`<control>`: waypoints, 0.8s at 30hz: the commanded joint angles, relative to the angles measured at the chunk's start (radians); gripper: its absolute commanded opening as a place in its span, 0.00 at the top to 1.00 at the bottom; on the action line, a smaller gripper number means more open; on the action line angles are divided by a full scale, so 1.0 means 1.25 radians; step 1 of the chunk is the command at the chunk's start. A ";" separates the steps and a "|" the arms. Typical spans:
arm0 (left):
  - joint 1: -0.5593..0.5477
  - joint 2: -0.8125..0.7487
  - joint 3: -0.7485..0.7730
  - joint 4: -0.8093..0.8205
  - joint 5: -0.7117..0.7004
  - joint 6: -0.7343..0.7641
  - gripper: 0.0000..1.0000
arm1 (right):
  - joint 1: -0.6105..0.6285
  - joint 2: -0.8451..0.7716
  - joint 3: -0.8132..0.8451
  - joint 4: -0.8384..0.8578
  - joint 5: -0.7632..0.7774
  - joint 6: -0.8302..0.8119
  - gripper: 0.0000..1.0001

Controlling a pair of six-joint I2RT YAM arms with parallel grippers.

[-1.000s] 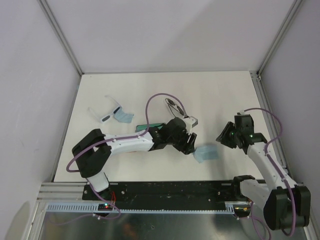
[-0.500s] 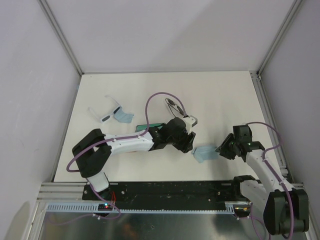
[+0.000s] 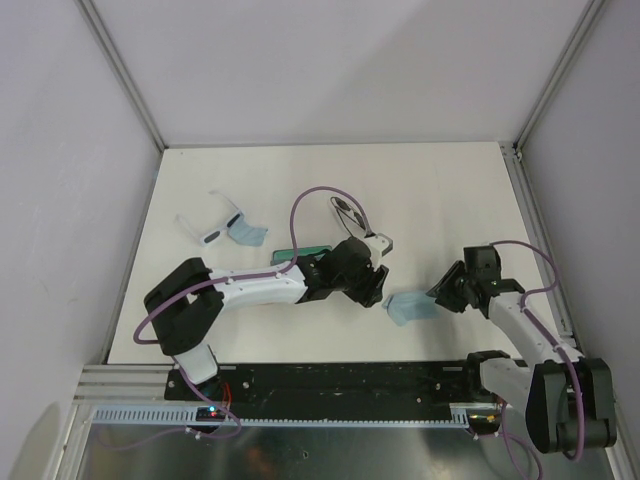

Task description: Organize the sunglasses

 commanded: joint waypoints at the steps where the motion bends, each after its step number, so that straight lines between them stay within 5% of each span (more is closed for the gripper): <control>1: -0.005 -0.026 -0.002 0.014 -0.014 0.020 0.45 | -0.003 0.021 0.002 0.047 0.001 0.016 0.63; 24: -0.005 -0.017 -0.010 0.014 -0.019 0.028 0.47 | -0.002 0.123 0.002 0.130 0.013 0.026 0.69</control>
